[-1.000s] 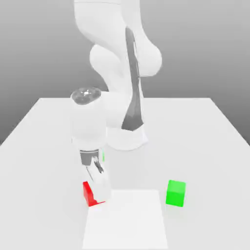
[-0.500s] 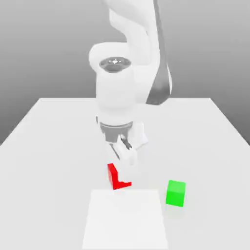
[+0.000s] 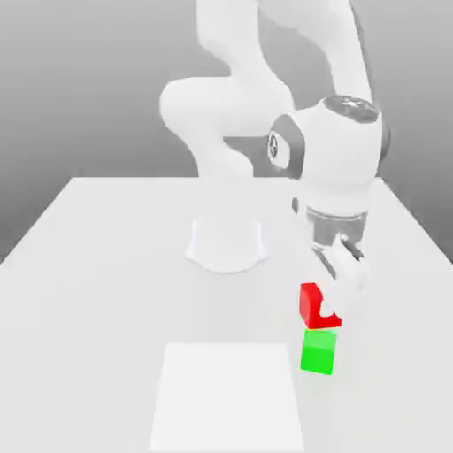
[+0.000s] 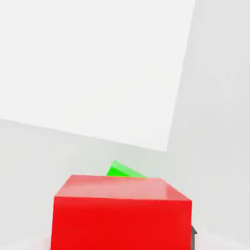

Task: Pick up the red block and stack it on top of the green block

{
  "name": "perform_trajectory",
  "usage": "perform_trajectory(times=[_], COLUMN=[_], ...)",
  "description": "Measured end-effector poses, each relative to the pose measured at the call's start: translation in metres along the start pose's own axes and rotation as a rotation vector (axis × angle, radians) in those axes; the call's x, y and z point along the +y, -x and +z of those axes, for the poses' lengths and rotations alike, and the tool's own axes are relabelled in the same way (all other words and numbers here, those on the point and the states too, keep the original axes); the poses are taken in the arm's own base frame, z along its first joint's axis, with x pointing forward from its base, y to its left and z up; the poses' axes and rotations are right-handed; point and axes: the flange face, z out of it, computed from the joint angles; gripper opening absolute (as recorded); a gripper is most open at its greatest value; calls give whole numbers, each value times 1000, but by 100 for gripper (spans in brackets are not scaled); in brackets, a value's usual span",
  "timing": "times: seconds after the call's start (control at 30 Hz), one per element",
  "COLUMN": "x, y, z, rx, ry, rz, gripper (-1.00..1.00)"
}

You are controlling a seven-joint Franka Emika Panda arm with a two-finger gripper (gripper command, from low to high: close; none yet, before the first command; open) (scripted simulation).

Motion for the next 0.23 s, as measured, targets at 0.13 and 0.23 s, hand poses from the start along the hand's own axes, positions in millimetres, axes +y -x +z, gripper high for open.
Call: perform_trajectory(times=[0.13,0.23], x=[-1,5], y=[0,3], z=[18,29], rx=[-4,-27], ry=[3,14], rz=[4,-5], gripper=[-100,-100])
